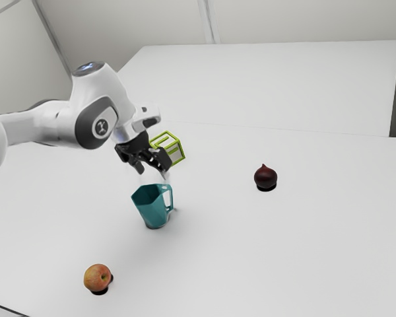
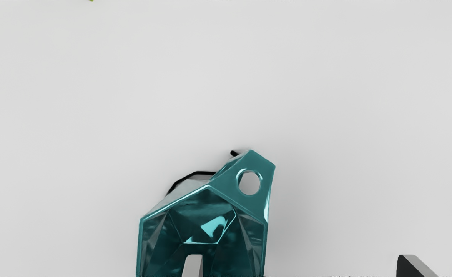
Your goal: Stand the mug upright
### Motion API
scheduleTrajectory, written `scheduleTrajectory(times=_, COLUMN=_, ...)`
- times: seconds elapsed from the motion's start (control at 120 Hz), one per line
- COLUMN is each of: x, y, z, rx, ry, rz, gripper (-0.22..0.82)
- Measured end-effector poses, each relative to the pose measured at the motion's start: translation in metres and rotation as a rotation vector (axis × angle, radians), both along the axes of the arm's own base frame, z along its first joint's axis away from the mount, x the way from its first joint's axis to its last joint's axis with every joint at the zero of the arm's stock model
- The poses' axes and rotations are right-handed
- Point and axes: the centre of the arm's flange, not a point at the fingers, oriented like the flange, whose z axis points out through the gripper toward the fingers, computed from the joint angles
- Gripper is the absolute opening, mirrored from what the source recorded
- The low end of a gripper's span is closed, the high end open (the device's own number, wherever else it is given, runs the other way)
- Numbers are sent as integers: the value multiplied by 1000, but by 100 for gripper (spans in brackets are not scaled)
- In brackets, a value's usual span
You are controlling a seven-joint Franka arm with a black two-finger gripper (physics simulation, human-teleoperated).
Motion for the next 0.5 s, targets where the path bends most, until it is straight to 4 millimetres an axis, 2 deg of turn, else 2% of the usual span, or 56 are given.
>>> scheduleTrajectory(times=0.217, x=24, y=-3, z=46, rx=-10, ry=48, rz=8, gripper=57)
scheduleTrajectory(times=0.5, x=43, y=1, z=107, rx=-10, ry=99, rz=40, gripper=58)
